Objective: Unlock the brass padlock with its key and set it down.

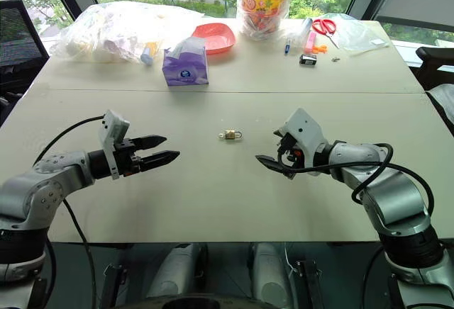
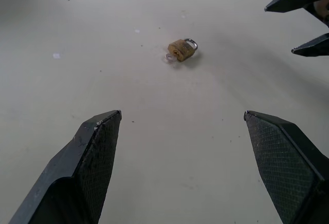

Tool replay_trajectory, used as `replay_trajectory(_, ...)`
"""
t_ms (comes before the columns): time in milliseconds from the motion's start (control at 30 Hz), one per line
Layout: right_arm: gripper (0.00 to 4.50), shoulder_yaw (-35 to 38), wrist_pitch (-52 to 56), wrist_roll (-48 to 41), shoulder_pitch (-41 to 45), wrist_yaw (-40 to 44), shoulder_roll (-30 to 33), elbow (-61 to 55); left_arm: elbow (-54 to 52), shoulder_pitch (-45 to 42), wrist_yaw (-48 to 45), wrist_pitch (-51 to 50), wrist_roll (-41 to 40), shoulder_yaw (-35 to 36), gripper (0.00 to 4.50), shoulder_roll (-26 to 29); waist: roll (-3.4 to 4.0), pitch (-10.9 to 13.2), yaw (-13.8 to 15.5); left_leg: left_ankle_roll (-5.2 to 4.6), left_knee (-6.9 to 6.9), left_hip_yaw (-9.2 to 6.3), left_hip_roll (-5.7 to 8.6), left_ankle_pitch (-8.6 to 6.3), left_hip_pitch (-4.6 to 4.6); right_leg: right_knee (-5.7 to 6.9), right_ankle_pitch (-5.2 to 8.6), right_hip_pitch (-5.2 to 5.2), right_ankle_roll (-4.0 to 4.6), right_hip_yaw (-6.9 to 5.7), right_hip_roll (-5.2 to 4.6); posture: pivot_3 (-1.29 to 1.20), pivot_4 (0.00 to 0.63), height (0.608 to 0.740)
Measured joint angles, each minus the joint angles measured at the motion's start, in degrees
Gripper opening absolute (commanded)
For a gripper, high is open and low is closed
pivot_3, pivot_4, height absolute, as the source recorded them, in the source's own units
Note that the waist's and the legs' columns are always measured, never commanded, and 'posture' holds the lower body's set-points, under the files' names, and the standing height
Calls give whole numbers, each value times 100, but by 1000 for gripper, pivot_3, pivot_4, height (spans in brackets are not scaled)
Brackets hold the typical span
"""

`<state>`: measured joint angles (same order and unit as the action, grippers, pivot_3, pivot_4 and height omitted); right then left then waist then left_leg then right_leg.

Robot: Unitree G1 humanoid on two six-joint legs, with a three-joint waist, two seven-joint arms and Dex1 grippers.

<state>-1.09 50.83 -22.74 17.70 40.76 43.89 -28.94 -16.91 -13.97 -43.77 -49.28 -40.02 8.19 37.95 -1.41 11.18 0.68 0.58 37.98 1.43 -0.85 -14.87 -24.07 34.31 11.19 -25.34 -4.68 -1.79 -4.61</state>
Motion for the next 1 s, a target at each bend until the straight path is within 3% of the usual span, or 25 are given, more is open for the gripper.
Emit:
replay_trajectory(433, 4205, -86, 35, 118, 54, -71, -2, 12, 118, -130, 39, 114, 43, -51, 3966, -205, -1, 0, 0, 0, 6, 1, 2, 0, 1, 5, -2, 2, -1, 0, 1, 0, 150, 740)
replay_trajectory(567, 4205, -295, 255, 169, 503, -179, -62, 310, 326, -253, -323, 414, 408, -350, 3966, 190, 0, -1, -16, 0, 11, 5, 1, 1, 5, 10, -6, 2, 4, 0, 4, 0, 150, 740)
replay_trajectory(800, 4205, -1471, -415, 599, 1773, 499, -299, 1609, 798, -900, -1437, 664, 643, -675, 3966, 984, 1, -1, -36, -1, 12, 9, -1, 1, 4, 8, -8, 1, 8, 1, 10, 0, 150, 740)
replay_trajectory(1000, 4205, -2341, -1623, 1344, 3057, 1155, -1224, 4011, 876, -998, -1560, 872, 854, -914, 3966, 855, 1, 0, -100, -2, 14, 10, 4, 2, 3, 12, -23, 2, -15, 4, 8, 0, 150, 740)
